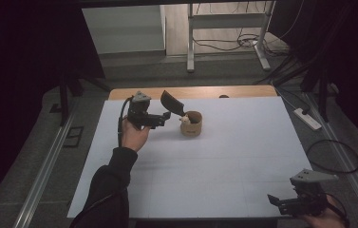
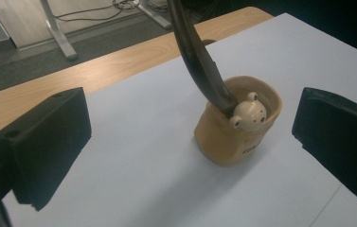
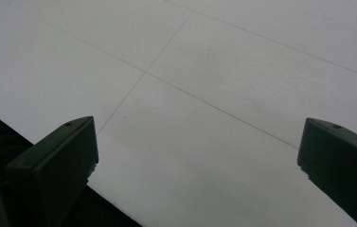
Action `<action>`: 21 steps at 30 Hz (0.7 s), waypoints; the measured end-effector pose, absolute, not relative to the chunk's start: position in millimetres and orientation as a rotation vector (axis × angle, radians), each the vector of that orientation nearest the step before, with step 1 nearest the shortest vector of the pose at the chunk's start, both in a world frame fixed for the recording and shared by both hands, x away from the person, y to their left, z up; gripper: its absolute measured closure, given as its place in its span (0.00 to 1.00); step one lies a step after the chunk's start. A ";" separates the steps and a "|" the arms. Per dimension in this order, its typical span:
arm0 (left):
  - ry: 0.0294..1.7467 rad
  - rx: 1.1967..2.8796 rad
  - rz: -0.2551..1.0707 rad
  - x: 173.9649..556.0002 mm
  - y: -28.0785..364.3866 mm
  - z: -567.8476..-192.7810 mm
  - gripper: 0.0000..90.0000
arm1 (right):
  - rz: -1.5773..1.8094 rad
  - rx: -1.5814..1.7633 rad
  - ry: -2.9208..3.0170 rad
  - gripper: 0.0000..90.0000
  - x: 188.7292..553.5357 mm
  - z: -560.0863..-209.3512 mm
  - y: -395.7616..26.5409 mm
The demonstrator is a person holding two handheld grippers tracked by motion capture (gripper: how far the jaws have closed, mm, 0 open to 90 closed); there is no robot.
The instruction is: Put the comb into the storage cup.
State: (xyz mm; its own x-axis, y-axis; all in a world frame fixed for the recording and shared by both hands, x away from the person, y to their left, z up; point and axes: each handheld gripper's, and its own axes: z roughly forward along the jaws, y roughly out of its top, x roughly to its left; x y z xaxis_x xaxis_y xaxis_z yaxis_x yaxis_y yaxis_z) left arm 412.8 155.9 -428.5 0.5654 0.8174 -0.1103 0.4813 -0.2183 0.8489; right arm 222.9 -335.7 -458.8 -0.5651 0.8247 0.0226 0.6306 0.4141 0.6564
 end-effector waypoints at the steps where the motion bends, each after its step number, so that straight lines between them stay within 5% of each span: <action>1: 1.055 1.868 0.456 412.0 156.5 -428.5 0.00 | 0.903 1.261 2.369 0.00 222.9 -458.8 -335.7; 21: 1.000 1.841 0.384 403.6 170.5 -436.1 0.00 | 0.894 1.257 2.352 0.00 221.9 -458.4 -335.2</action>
State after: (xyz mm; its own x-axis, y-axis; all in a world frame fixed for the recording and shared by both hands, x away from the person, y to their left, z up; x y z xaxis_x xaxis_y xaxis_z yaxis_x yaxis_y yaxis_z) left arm 403.6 170.5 -436.1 0.6131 0.7739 -0.1590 0.4679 -0.1935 0.8624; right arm 221.9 -335.2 -458.4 -0.5578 0.8300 0.0070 0.6249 0.4144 0.6616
